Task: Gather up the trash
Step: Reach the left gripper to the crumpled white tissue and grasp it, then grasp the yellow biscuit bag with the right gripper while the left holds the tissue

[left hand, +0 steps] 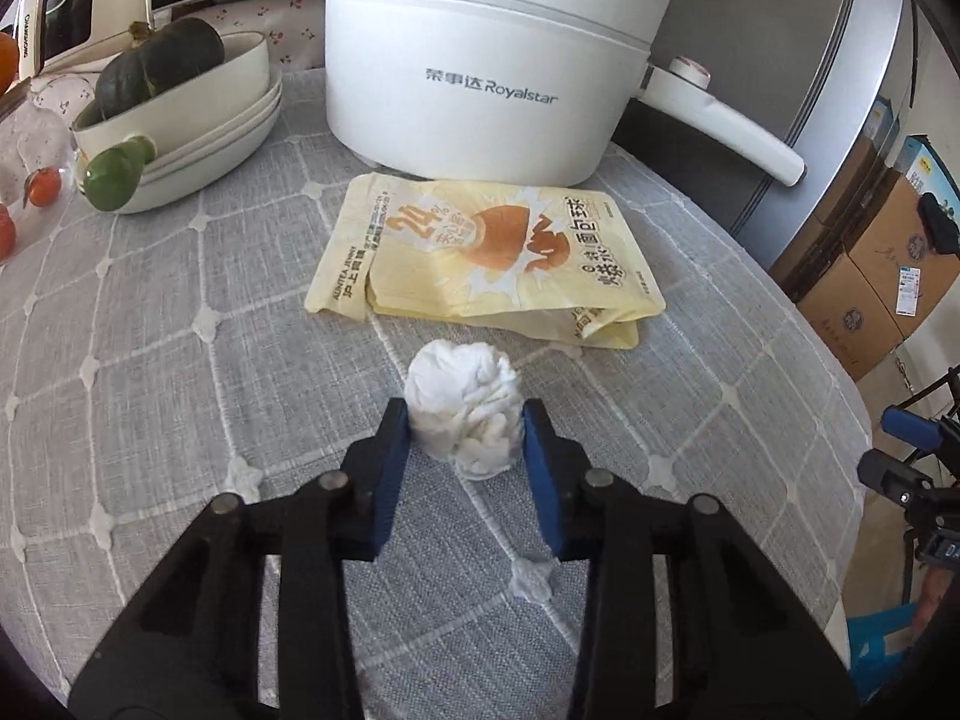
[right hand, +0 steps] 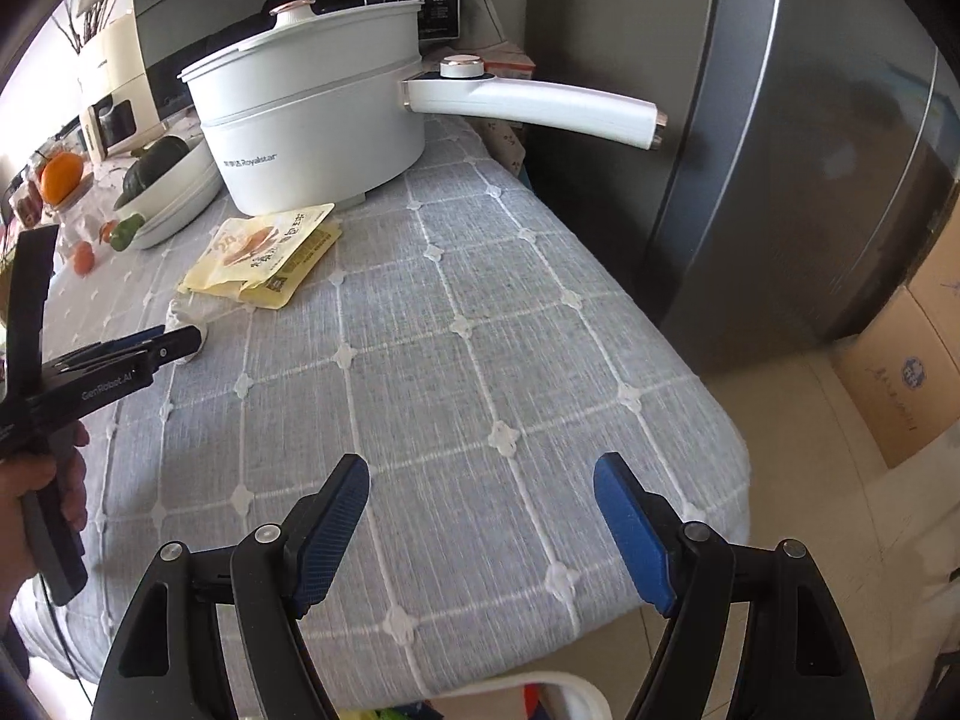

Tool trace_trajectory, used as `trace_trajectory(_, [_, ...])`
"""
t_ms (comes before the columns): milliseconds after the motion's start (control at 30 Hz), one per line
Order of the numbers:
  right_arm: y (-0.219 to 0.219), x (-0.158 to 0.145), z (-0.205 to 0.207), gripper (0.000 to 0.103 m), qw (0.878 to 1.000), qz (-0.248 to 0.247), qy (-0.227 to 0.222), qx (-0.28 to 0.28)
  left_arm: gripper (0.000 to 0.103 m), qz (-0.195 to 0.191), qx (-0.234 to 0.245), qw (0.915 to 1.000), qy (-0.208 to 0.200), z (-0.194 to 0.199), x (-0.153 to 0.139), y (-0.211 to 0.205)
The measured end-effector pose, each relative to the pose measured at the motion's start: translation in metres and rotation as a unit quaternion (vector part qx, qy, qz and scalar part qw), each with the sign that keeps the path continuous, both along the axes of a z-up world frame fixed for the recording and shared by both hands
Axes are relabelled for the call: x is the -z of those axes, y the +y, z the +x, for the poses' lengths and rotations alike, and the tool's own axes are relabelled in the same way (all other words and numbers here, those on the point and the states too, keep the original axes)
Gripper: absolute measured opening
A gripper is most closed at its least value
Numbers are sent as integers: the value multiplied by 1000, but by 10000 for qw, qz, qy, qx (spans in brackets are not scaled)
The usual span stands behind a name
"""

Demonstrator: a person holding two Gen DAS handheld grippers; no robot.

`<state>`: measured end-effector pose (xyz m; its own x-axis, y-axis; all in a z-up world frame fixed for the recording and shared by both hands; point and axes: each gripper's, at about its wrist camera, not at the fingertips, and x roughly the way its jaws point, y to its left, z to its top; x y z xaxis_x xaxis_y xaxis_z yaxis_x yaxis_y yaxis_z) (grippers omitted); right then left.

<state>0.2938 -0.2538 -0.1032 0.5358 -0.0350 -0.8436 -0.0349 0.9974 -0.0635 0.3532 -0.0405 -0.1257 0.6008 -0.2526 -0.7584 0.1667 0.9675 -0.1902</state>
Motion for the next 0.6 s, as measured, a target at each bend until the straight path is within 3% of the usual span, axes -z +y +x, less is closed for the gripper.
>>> trace_trajectory(167, [24, 7, 24, 79, 9997, 178, -97, -113, 29, 50, 134, 9998, -140, -23, -16, 18])
trace_trajectory(367, [64, 16, 59, 79, 9965, 673, -389, -293, 29, 390, 293, 9981, -384, -58, -36, 49])
trace_trajectory(567, [101, 33, 101, 75, 9912, 1241, -342, -313, 29, 126, 246, 9993, -263, -70, -34, 79])
trace_trajectory(600, [108, 35, 106, 70, 9911, 1246, -334, -319, 29, 89, 232, 9994, -243, -71, -33, 84])
